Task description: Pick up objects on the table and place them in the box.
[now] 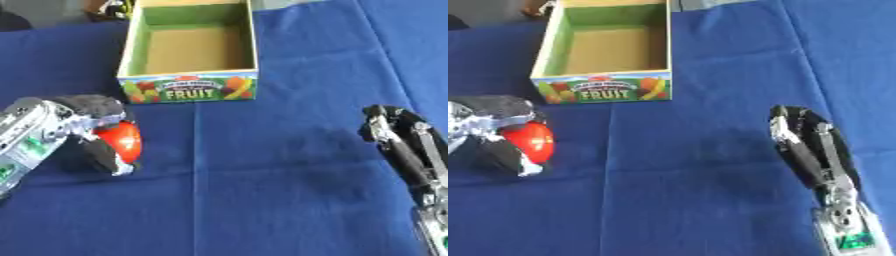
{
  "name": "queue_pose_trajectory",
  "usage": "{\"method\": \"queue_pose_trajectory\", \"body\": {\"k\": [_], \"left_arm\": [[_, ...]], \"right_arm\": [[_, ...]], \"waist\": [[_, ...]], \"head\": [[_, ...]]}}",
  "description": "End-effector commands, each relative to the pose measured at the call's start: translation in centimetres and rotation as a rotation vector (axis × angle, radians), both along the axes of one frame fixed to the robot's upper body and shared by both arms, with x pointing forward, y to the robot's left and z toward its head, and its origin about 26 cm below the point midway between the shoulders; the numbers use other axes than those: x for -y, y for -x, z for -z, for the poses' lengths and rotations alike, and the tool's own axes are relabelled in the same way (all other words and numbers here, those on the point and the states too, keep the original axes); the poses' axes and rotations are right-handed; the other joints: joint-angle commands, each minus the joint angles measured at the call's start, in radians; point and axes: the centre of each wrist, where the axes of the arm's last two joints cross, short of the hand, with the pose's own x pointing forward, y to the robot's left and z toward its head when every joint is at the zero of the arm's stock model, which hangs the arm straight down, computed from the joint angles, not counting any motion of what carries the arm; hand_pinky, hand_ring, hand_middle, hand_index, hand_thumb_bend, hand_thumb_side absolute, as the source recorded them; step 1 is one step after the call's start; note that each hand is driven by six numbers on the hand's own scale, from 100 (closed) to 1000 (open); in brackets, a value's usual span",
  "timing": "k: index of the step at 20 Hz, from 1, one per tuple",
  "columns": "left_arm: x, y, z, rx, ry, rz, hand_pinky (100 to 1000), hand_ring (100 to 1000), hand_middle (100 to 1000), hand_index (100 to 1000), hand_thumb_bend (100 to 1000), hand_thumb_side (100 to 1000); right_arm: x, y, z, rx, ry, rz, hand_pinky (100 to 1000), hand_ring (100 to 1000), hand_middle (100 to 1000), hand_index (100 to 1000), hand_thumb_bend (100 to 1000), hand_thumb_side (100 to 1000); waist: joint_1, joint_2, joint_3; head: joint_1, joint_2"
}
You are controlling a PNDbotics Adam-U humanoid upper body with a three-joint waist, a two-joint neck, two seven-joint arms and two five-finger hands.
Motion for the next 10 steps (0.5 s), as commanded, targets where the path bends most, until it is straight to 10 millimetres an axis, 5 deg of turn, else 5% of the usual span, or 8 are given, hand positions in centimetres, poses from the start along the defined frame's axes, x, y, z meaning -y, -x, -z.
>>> {"method": "queue_pose_trajectory", "body": {"k": [1, 10], "left_arm": [[-0.5, 0.1, -1.1, 0.031, 0.038, -0.031, 100, 543, 590, 756, 165, 307], [-0.9, 1.5, -3.6, 0.135, 0.079, -0.02, 100, 524, 558, 740, 110, 279]], "right_arm": [[-0.1, 0.2, -0.7, 0.025, -0.001, -0.006, 635, 594, 501, 699, 100, 663], [-0.1, 0.2, -0.7, 0.023, 0.002, -0.006, 637, 594, 500, 699, 100, 662]], "waist": [[-0.001, -0.018, 0.0], [0.001, -0.024, 0.002]], "head": [[-0.002, -0.011], [-0.006, -0.005]]}}
